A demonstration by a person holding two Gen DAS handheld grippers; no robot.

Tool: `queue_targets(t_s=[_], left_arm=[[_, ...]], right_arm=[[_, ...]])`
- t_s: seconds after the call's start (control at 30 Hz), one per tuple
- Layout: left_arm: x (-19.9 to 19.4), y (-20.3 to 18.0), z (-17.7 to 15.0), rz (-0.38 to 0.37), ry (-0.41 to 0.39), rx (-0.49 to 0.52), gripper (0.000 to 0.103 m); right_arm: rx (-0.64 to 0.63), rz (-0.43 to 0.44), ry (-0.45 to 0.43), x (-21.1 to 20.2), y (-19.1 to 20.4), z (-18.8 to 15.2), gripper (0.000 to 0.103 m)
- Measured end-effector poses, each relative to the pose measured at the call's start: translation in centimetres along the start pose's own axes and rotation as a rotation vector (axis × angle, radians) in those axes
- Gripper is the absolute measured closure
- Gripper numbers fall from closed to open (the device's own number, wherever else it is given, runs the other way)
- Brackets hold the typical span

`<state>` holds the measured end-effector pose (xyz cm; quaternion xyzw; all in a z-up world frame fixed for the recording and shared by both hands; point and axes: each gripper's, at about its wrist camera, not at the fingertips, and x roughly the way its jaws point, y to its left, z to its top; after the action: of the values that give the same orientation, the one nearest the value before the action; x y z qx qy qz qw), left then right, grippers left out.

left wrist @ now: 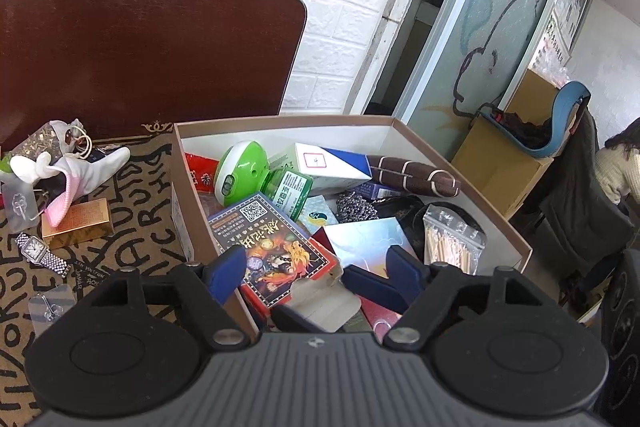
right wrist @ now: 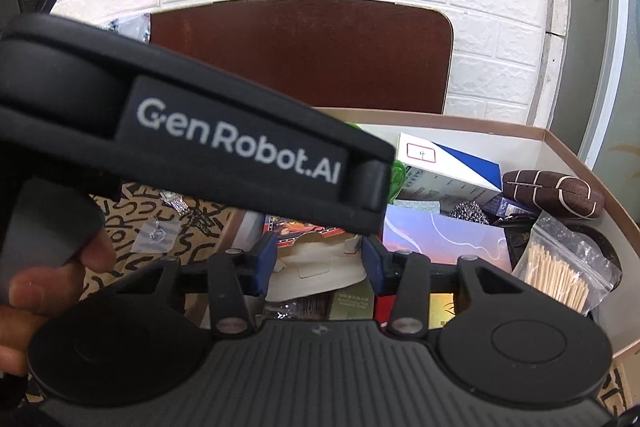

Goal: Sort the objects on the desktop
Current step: 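Open the left gripper to drop the card box and withdraw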

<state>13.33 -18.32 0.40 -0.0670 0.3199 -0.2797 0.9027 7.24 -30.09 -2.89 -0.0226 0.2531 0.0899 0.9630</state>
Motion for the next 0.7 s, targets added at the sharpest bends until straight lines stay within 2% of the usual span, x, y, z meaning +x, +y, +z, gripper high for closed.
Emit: queue_targets(t_s=[0.03,0.07,0.2,0.23,0.3,0.7], left_arm=[[-0.3,-0.1,0.0,0.001,-0.004,0.000,0.015],[-0.7,-0.1,-0.1,0.008,-0.005,0.000,0.011],[-2.5,-0.2,-0.7,0.004,-0.009,0.000,0.010],[-3.0,-0.1,-1.0,0.005,-0.009,-0.004,0.010],[-4.0,0.0,-1.4,0.014,-0.008,-0.008,0.008],[-9.9,1.8,-4.9,0.099,-0.052,-0.012,0.004]], right_arm=[[0.007,0.001,-0.003,-0.2,0.0,0.0,0.042],[0.016,0.000,-0.009,-0.5,0.0,-0.1,0.039],[0.006,-0.022,-0.028,-1.9,0.5,0.0,0.030],[0.000,-0.028,-0.032,-2.2,0.8,0.0,0.023],[-0.016,-0.037,-0.040,-3.0,1.4,0.0,0.015],[-0.161,0.058,-0.066,-5.3,7.1,-0.3,0.014]])
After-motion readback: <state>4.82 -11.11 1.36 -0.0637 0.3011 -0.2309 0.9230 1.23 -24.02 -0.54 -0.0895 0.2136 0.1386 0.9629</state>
